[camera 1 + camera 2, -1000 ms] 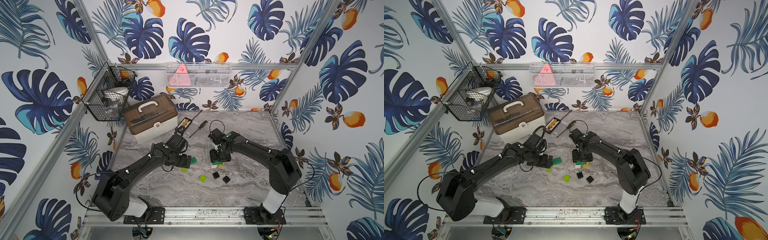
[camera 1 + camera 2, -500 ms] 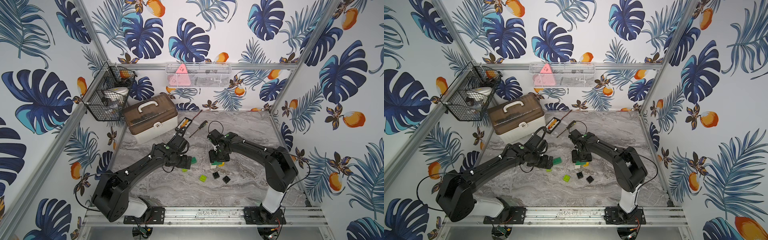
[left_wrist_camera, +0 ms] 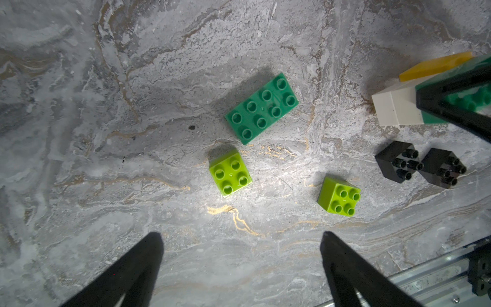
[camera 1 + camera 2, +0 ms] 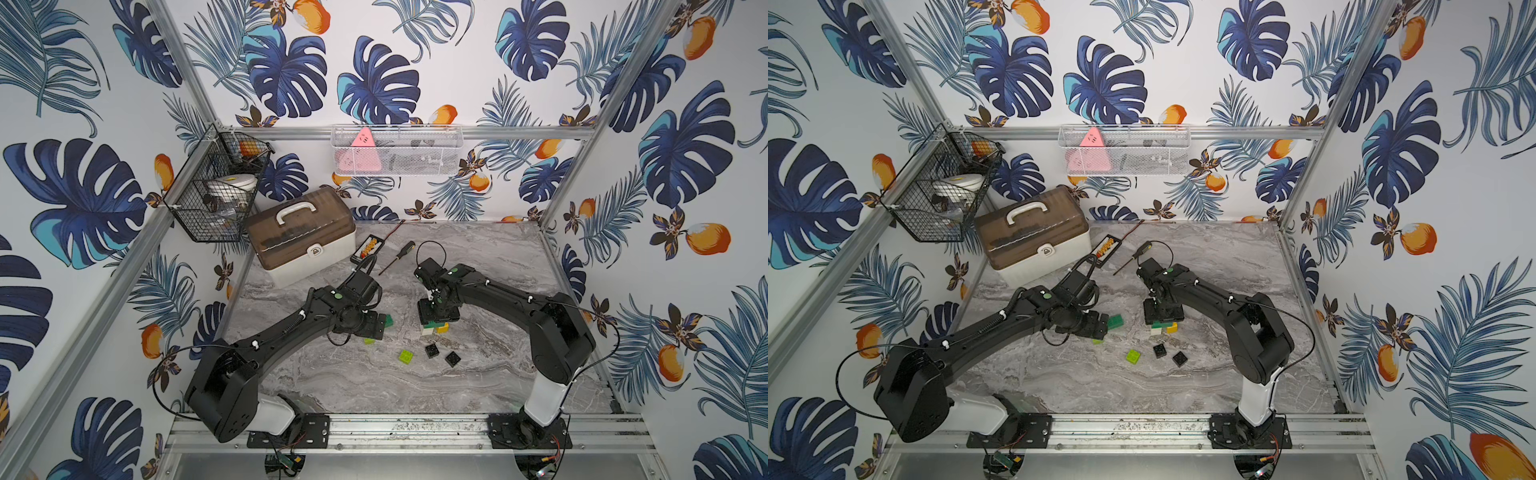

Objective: Assemble a giraffe with lego
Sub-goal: Pick up the lego brick from the center of the board.

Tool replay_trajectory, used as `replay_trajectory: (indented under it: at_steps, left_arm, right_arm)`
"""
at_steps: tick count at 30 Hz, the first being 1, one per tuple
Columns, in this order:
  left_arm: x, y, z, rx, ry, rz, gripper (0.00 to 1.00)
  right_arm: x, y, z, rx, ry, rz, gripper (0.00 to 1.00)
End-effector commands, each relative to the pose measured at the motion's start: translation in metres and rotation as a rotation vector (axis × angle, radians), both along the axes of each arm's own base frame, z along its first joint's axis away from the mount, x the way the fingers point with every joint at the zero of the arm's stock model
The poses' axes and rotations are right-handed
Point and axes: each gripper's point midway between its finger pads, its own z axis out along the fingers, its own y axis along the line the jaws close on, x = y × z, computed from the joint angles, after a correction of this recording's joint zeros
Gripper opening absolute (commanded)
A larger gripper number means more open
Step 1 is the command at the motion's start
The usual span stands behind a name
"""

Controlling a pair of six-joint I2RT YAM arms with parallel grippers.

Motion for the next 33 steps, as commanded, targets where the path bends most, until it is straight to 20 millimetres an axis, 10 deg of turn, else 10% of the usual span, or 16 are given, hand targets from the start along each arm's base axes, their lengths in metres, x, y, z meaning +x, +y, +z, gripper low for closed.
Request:
replay_trajectory:
  at_steps: [1, 33]
  left_arm:
    - [0.001, -0.003, 0.003, 0.000, -0.008, 0.010, 0.97]
    - [-0.004, -0.013, 0.003, 0.022, -0.003, -0.014, 0.97]
  right_arm:
    - [0.001, -0.003, -0.006, -0.014, -0.001, 0.011, 0.25]
    - [-0.029, -0.030, -0.040, -0.143, 0.014, -0.003, 0.24]
